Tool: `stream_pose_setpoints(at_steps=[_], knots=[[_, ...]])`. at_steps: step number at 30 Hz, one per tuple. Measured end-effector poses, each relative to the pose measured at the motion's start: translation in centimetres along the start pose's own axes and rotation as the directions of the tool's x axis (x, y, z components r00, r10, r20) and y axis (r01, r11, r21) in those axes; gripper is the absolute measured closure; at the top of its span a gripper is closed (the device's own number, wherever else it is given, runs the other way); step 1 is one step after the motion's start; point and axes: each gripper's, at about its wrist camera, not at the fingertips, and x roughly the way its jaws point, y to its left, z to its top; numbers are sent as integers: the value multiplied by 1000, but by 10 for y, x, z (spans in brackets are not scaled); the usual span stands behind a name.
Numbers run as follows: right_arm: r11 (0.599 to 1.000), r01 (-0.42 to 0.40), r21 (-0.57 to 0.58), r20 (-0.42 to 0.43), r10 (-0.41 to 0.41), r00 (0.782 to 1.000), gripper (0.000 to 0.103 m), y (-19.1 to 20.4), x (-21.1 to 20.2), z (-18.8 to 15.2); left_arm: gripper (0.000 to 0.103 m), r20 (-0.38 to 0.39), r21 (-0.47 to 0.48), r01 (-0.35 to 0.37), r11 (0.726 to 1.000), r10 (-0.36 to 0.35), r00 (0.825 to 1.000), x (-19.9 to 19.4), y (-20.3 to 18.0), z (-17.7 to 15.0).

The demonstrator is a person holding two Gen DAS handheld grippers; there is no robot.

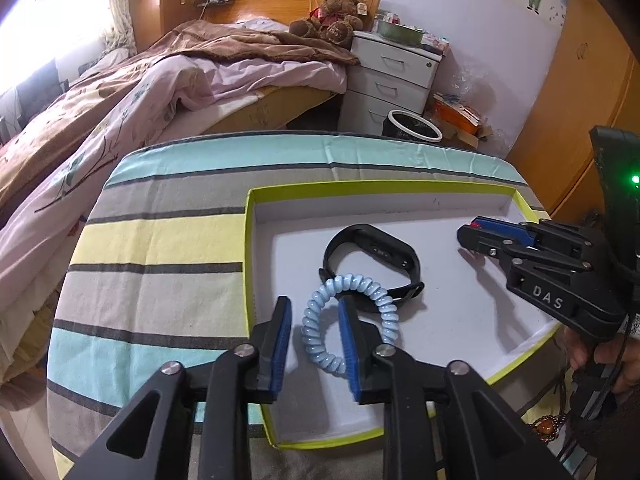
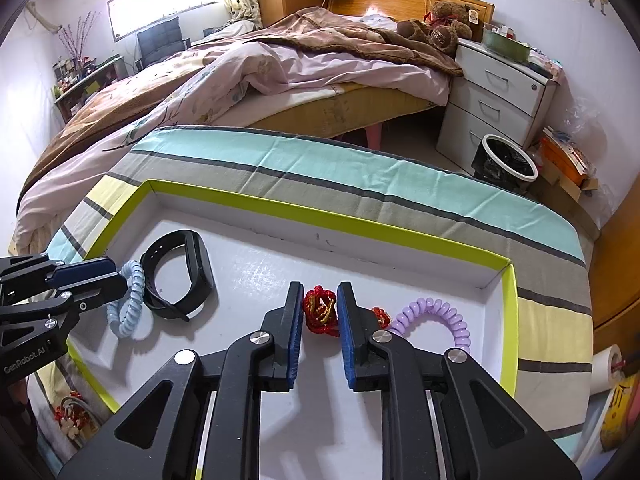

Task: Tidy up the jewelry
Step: 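Carry both items into the lime-green box and open both grippers, then grasp the grey cord bundle with the right gripper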

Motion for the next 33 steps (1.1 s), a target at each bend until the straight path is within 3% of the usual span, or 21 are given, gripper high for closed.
stream_pose_setpoints(at_steps=[3,4,18,28,33], knots=[[1000,-7,0,-1,7,1000,63,2,-1,-2,70,4,-8,22,1000,-22,1000,-2,0,0],[1000,-6,1,1,6,1000,62,2,-1,-2,69,11,-4,14,1000,-14,1000,-4,-1,0],[999,-16,36,68,14,998,62,4,-41,-10,63,68,5,22,1000,-22,997,-42,-6,-11],[996,-61,64,150,51,987,62,13,-98,-39,63,94,-9,95,995,-94,991,-82,2,-42],[992,-109,56,168,98,981,61,29,-115,-56,63,118,-27,51,998,-48,992,-102,12,-62]])
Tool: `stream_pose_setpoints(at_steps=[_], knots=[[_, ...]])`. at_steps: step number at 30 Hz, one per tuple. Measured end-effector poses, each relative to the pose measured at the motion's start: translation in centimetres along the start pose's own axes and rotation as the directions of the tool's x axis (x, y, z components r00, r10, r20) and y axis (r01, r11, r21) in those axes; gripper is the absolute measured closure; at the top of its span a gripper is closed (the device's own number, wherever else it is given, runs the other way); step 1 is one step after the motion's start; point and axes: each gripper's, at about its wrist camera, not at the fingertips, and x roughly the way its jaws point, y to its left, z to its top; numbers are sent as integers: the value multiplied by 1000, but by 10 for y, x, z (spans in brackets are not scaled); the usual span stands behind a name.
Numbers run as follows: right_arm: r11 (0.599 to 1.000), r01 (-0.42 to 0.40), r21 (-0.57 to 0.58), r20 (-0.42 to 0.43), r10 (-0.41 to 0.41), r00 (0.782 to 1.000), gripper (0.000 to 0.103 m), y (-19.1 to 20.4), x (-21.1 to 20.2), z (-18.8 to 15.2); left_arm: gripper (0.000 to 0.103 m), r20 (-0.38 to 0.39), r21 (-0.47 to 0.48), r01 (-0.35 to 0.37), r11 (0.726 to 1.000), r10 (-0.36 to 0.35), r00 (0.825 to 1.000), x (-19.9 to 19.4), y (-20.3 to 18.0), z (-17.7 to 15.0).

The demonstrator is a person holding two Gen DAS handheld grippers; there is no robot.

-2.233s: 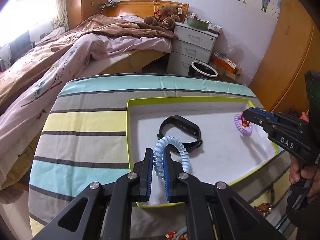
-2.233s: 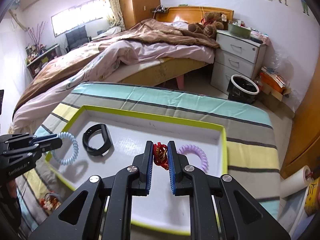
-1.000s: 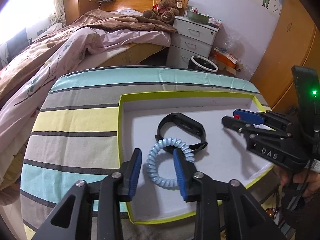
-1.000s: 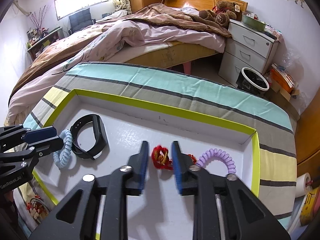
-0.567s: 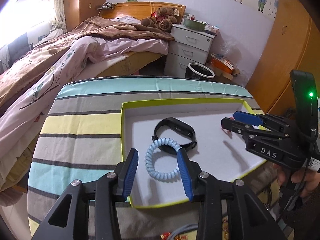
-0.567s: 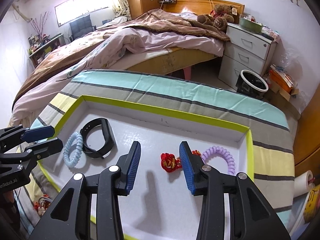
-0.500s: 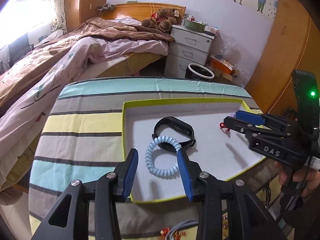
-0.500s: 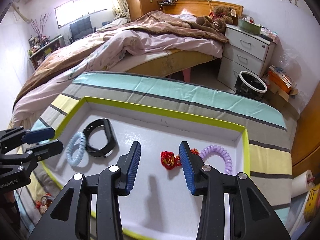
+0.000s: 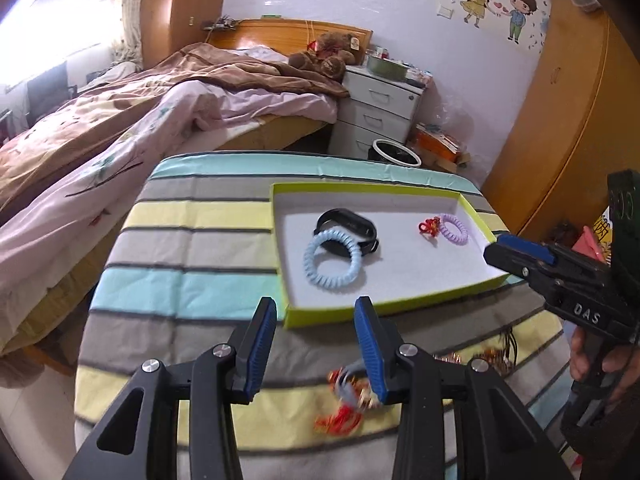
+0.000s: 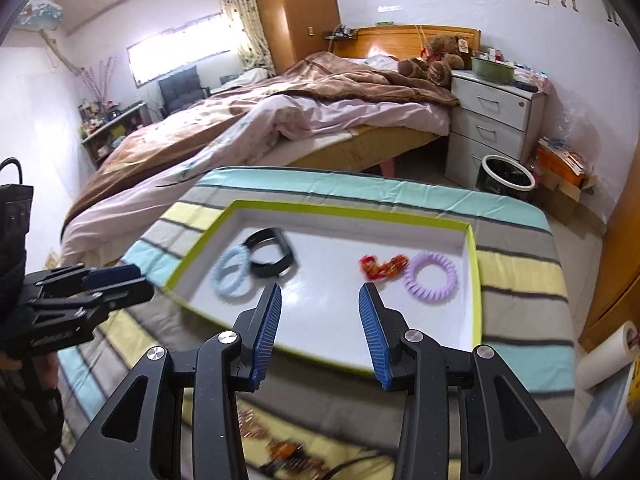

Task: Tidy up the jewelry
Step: 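Grasp the grey cord bundle with the right gripper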

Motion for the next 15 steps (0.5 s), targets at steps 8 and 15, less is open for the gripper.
stream_pose_setpoints(at_steps=[8,15], knots=[[989,-141,-48,-43,139,989,62,53,2,-31,63,4,-70,-46,997,46,999,-24,31,-29],[971,-228,-69,-113,219,969,62,92,25,-54,63,-2,-90,-34,995,34,999,-35,45,-47]])
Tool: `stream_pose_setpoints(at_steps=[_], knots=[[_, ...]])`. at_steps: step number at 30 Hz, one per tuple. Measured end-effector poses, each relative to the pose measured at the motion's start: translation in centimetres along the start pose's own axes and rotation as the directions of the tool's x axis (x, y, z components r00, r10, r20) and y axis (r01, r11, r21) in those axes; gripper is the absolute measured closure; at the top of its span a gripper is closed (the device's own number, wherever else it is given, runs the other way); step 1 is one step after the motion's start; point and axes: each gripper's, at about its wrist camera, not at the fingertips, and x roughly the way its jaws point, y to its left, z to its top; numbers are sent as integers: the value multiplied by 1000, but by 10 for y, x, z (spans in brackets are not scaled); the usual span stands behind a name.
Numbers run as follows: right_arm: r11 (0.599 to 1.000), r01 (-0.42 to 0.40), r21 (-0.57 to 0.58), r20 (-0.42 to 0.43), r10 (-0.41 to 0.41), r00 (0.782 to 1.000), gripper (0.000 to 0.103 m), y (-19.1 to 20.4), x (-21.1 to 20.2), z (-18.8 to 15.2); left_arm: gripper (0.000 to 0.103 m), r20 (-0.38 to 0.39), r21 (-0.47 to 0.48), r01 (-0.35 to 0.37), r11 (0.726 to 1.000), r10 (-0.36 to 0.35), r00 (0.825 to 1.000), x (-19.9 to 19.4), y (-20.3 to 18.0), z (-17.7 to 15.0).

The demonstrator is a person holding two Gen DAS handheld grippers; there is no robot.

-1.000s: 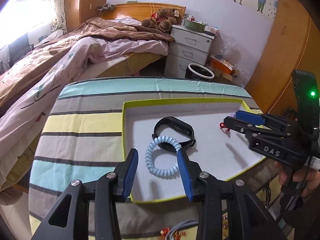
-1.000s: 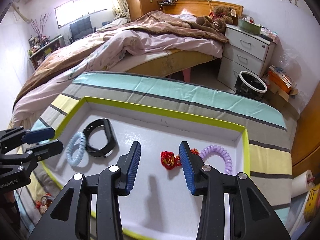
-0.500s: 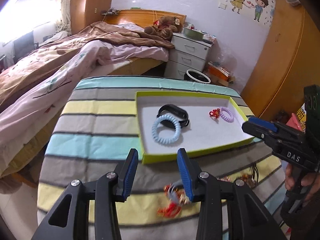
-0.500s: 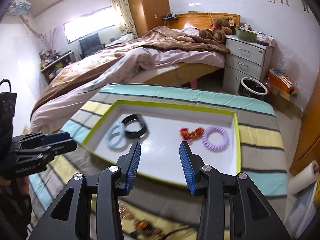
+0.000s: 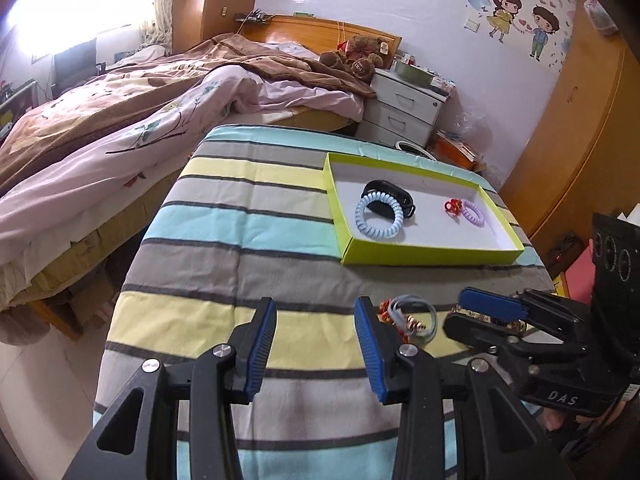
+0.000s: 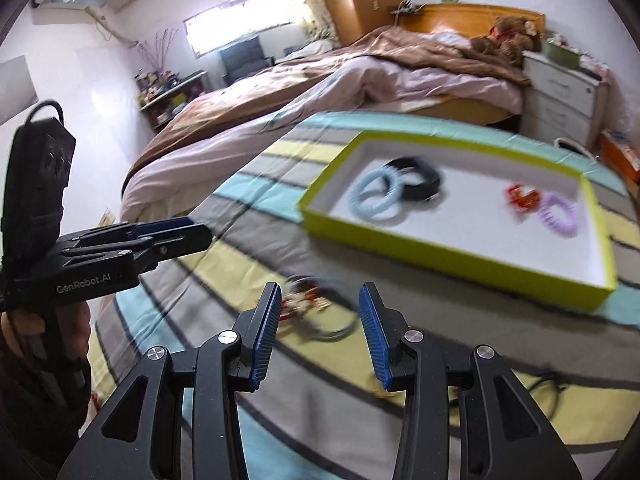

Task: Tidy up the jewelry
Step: 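Grasp the grey cord bundle with the right gripper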

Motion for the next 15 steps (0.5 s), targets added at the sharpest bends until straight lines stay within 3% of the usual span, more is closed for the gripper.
stream_pose_setpoints(at_steps=[13,15], knots=[[999,27,-27,-64,-28,998,62,13,24,-2,63,-18,-31,39,999,-40,999,1,13,-16],[999,35,-30,-75,-37,996,68,14,27,-3,63,-21,-35,41,999,-41,999,2,14,-17]])
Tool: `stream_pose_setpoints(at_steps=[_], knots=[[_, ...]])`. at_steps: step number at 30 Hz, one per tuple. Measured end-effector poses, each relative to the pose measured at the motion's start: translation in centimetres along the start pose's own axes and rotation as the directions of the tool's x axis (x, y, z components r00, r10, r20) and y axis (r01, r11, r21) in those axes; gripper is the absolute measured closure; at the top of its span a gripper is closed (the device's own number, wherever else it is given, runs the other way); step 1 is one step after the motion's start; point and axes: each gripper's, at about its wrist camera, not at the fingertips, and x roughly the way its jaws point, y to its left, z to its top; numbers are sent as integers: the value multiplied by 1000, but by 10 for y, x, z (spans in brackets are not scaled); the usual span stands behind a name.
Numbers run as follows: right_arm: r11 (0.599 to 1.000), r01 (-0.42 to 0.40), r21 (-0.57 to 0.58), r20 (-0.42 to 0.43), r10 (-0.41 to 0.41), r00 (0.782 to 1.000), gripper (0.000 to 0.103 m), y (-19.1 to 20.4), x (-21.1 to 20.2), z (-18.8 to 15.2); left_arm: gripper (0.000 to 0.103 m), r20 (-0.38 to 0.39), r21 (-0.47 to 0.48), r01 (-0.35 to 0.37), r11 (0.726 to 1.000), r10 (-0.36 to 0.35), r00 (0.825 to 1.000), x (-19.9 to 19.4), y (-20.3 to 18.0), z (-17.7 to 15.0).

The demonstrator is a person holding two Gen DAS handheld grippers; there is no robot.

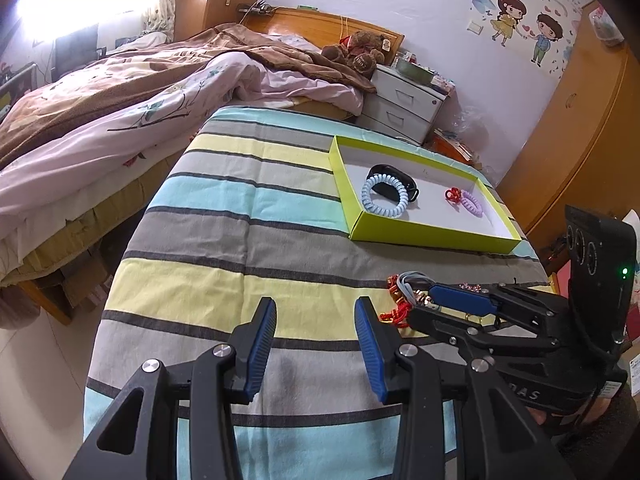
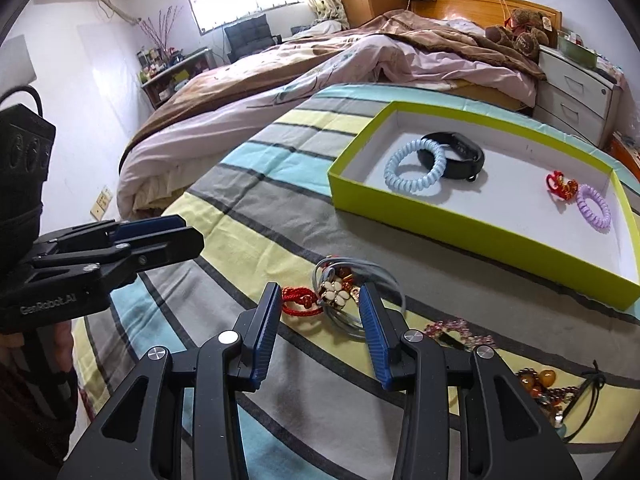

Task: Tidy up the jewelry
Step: 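Grasp the grey cord bundle with the right gripper, then carry the red beaded string with the left gripper while the right carries the grey cord bundle toward the box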

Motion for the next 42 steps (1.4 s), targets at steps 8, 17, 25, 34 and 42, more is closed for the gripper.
stream_pose_setpoints(at_steps=[8,17,25,34,42], knots=[[1000,25,-5,-4,-25,1000,85,0,2,-1,63,-2,-5,32,999,-32,999,1,2,-2],[999,32,-3,63,-32,998,85,0,-18,0,63,-15,10,49,999,-48,999,6,-4,-2],[997,46,55,160,-54,986,85,-10,-54,-3,62,-56,50,111,993,-108,993,17,-20,-1],[987,118,111,235,-142,962,85,-24,-88,-10,51,-109,140,122,983,-108,988,42,-60,3],[973,166,158,285,-206,936,85,-38,-113,-18,52,-105,224,-17,975,41,994,64,-76,3]])
